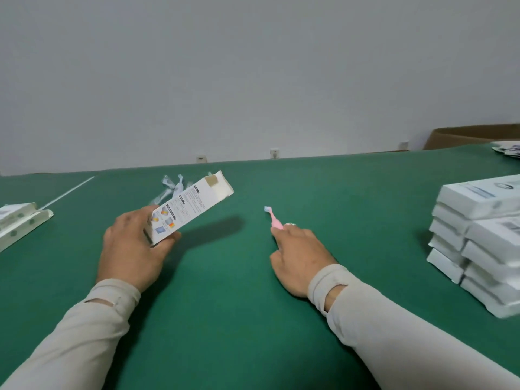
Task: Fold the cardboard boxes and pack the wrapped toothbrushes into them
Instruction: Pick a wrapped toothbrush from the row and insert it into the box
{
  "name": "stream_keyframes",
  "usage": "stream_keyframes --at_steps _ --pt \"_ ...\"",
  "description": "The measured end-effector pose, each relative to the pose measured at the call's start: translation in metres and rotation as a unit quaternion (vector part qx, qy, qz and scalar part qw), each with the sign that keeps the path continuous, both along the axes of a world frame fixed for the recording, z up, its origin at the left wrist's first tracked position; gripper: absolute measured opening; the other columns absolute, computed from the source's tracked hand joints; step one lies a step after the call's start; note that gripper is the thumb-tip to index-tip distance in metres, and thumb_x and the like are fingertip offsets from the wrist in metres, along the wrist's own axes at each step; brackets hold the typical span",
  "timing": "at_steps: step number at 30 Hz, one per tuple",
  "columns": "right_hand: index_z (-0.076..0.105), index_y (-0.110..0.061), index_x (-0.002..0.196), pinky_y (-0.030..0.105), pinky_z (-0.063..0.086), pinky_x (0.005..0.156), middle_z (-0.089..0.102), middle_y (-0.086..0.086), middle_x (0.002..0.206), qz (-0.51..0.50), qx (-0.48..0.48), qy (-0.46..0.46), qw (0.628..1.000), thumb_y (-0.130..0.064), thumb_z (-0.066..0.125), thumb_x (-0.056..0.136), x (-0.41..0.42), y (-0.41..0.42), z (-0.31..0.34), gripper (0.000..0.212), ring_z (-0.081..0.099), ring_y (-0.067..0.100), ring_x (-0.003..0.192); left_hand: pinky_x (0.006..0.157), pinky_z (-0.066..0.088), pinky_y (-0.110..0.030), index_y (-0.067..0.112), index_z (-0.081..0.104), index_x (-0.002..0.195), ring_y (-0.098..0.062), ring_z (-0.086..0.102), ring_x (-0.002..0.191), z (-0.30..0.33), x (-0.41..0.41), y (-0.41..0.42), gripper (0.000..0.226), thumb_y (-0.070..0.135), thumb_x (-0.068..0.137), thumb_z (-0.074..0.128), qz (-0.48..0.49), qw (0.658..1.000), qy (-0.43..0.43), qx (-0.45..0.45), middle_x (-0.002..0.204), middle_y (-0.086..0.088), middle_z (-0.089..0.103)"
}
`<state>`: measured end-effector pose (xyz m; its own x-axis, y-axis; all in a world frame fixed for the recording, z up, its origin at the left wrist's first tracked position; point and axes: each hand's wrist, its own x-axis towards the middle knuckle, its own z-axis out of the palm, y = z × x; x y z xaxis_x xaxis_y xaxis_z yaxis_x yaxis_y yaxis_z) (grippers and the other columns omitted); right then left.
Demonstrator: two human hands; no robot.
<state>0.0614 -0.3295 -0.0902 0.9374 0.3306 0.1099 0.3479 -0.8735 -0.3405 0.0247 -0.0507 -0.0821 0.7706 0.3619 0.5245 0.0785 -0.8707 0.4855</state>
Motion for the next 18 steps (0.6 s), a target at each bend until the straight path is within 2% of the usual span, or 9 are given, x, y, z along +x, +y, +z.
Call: stream_keyframes --at_steps 2,3,6,8,11,12,15,18 --pt "0.049 -0.017 0.127 0.041 0.047 0.093 0.047 -0.001 0.112 -0.001 -0.009 -0.014 1.0 -0.026 0.039 0.096 -0.012 -0.014 0.004 0.034 0.044 0.025 0.108 0.1 0.042 -0.048 0.024 0.064 0.115 -0.033 0.053 0.11 0.003 -0.004 -0.019 0.043 0.029 0.077 0.082 -0.022 0.999 -0.006 -0.03 0.11 -0.008 0.065" --pt "0.052 -0.02 0.123 0.041 0.048 0.091 0.048 -0.002 0.108 -0.003 -0.016 -0.02 1.0 -0.027 0.04 0.096 -0.015 -0.019 0.007 0.031 0.046 0.025 0.106 0.1 0.042 -0.047 0.026 0.064 0.113 -0.032 0.053 0.109 0.005 -0.005 -0.03 0.04 0.029 0.077 0.08 -0.03 0.999 -0.01 -0.041 0.11 -0.007 0.065" --pt "0.053 -0.029 0.128 0.041 0.05 0.09 0.057 -0.003 0.116 -0.007 -0.023 -0.019 1.0 -0.032 0.046 0.096 -0.02 -0.027 0.015 0.032 0.051 0.025 0.11 0.101 0.043 -0.048 0.029 0.062 0.11 -0.031 0.053 0.107 0.015 -0.002 -0.064 0.037 0.033 0.076 0.075 -0.053 0.996 -0.024 -0.067 0.109 -0.004 0.062" --pt "0.053 -0.031 0.126 0.041 0.05 0.088 0.059 -0.003 0.114 -0.011 -0.012 -0.011 1.0 -0.031 0.048 0.096 -0.02 -0.03 0.017 0.03 0.052 0.025 0.109 0.1 0.044 -0.049 0.029 0.063 0.113 -0.029 0.052 0.108 0.017 -0.001 -0.083 0.039 0.033 0.076 0.074 -0.074 0.992 -0.048 -0.086 0.108 0.0 0.062" --pt "0.054 -0.026 0.101 0.041 0.052 0.08 0.058 -0.003 0.1 -0.026 -0.005 -0.024 0.999 -0.031 0.049 0.094 -0.019 -0.033 0.019 0.009 0.052 0.025 0.097 0.107 0.037 -0.042 0.033 0.06 0.126 -0.027 0.05 0.118 0.008 -0.006 -0.094 0.052 0.028 0.077 0.078 -0.088 0.989 -0.078 -0.086 0.117 0.001 0.062" --pt "0.053 -0.025 0.095 0.04 0.051 0.079 0.056 -0.002 0.098 -0.034 -0.009 -0.028 0.999 -0.033 0.05 0.093 -0.019 -0.033 0.019 0.009 0.052 0.025 0.095 0.105 0.036 -0.038 0.032 0.06 0.127 -0.029 0.049 0.119 0.004 -0.008 -0.092 0.054 0.028 0.077 0.079 -0.086 0.991 -0.075 -0.077 0.117 0.0 0.062" --pt "0.058 -0.022 0.097 0.037 0.047 0.079 0.055 0.001 0.102 -0.066 -0.035 -0.038 0.996 -0.047 0.051 0.091 -0.012 -0.032 0.018 0.027 0.051 0.025 0.098 0.095 0.041 -0.041 0.029 0.061 0.12 -0.032 0.052 0.105 -0.005 -0.007 -0.081 0.049 0.031 0.075 0.082 -0.083 0.993 -0.038 -0.07 0.106 -0.001 0.061" --pt "0.063 -0.019 0.095 0.036 0.042 0.078 0.053 0.002 0.103 -0.101 -0.075 -0.043 0.991 -0.057 0.048 0.09 -0.004 -0.03 0.018 0.041 0.049 0.026 0.101 0.092 0.042 -0.039 0.035 0.06 0.117 -0.028 0.051 0.101 -0.007 -0.006 -0.079 0.048 0.033 0.074 0.083 -0.093 0.993 -0.036 -0.065 0.102 0.004 0.06"
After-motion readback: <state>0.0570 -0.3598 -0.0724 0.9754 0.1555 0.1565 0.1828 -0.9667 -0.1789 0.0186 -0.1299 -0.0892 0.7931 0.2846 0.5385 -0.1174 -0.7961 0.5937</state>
